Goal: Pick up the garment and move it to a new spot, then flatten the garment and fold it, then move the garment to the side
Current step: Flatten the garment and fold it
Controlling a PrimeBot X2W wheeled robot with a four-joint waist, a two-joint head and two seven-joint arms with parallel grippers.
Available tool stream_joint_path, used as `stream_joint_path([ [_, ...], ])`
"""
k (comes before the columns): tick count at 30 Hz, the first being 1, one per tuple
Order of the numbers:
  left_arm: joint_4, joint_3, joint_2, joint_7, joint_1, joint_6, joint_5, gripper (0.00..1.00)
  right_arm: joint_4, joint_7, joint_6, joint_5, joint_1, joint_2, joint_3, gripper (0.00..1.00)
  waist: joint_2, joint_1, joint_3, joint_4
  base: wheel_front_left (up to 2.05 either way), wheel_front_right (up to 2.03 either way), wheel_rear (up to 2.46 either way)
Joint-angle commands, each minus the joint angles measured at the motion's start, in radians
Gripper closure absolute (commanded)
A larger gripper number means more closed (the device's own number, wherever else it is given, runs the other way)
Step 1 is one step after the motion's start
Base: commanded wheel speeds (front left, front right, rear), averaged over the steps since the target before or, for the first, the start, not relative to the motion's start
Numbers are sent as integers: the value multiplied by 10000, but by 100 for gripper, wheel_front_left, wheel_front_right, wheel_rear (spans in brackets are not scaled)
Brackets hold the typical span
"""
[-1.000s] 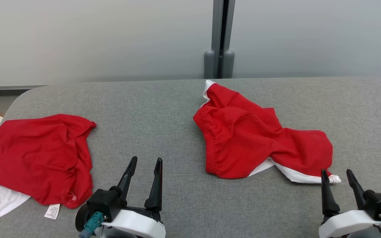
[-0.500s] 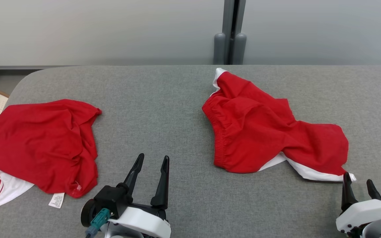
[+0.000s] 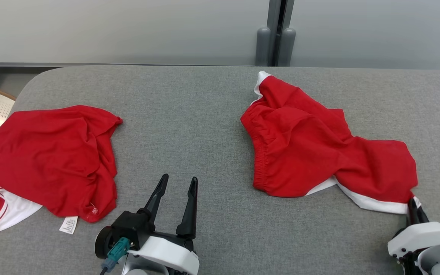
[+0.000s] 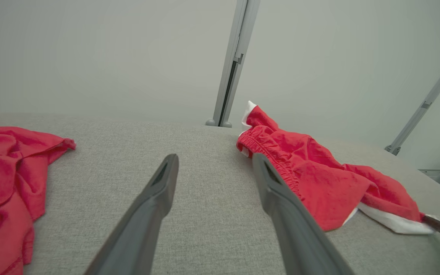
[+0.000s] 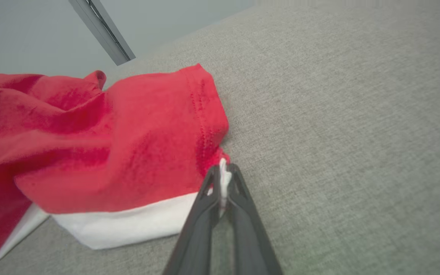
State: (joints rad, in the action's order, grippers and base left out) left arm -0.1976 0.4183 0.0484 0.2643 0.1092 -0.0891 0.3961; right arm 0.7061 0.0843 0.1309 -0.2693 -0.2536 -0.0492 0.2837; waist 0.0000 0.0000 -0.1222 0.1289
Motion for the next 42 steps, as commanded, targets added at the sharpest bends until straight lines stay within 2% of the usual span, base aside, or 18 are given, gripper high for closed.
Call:
stream_joint_path([
  [1,-26,-5,40,1,161,-34,-93,0,-29,152,-3,29,-160,-26,38,100,0,0,-10,-32,0,0,0],
  [6,-141,268,37,1,299,218,-195,0,-401,366,-3,21,-546,-28,109,100,0,0,-105,-246,0,0,0],
  [13,-1038,1376,45,2,1014,687,-555,0,-983,-43,-2,-298,-1411,-26,-65,100,0,0,-417,-716,0,0,0],
  [24,-3501,3236,44,1,2703,773,74,0,-1986,-789,-2,-1445,-2928,-20,-1007,100,0,0,-920,-1474,0,0,0],
  [33,-4570,4579,45,1,3925,440,850,0,-2461,-1163,-2,-1670,-3041,-29,-1689,100,0,0,-1426,-1703,0,0,0],
  [42,-5757,5957,50,-3,5100,42,1754,0,-2943,-1386,-2,-1895,-2859,-25,-1791,100,0,0,-1762,-2021,0,0,0],
])
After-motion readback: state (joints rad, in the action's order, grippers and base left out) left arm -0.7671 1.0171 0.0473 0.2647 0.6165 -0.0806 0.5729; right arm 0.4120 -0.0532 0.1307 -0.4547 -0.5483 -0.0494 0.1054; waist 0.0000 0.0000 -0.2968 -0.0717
